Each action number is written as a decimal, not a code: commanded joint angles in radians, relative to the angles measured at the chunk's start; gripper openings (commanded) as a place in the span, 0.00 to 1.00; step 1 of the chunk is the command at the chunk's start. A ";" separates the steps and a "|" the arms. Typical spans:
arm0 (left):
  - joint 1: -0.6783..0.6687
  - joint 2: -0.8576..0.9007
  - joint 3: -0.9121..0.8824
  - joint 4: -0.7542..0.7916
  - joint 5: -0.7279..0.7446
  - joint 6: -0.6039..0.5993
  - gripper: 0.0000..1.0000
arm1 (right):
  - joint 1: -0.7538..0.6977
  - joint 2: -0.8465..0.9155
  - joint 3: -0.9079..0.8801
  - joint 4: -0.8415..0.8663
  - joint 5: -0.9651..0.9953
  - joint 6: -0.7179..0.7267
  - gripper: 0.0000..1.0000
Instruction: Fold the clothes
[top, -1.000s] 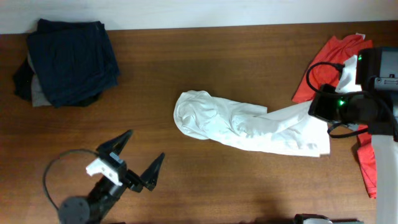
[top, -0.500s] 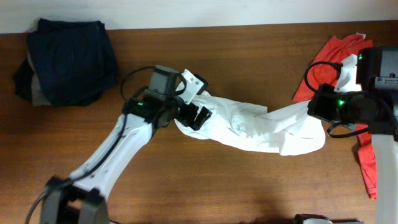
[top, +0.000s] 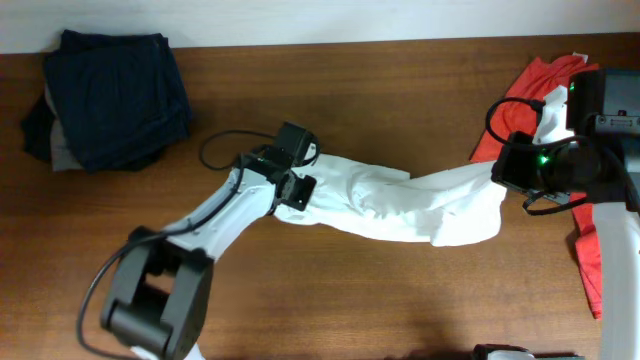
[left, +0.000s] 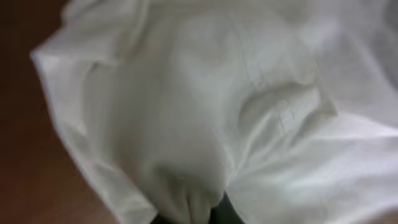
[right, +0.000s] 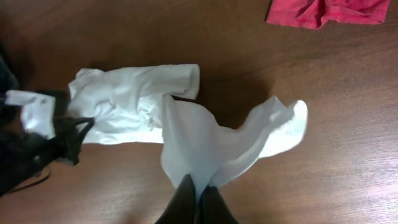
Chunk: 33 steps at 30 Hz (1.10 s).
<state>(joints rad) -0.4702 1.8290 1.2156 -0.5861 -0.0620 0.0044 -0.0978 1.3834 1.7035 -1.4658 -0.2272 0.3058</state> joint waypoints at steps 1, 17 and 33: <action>0.000 -0.290 0.035 -0.123 -0.140 -0.100 0.00 | -0.006 -0.005 0.000 -0.001 -0.002 -0.013 0.04; 0.014 -0.386 0.031 -0.319 0.146 -0.119 0.99 | -0.005 -0.015 0.002 0.040 -0.024 -0.013 0.04; -0.006 0.095 0.031 0.002 0.093 -0.112 0.22 | -0.005 0.048 0.002 0.025 -0.024 -0.037 0.04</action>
<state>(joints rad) -0.4599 1.9099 1.2427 -0.5819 0.0402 -0.1123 -0.0978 1.4326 1.7023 -1.4399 -0.2531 0.2821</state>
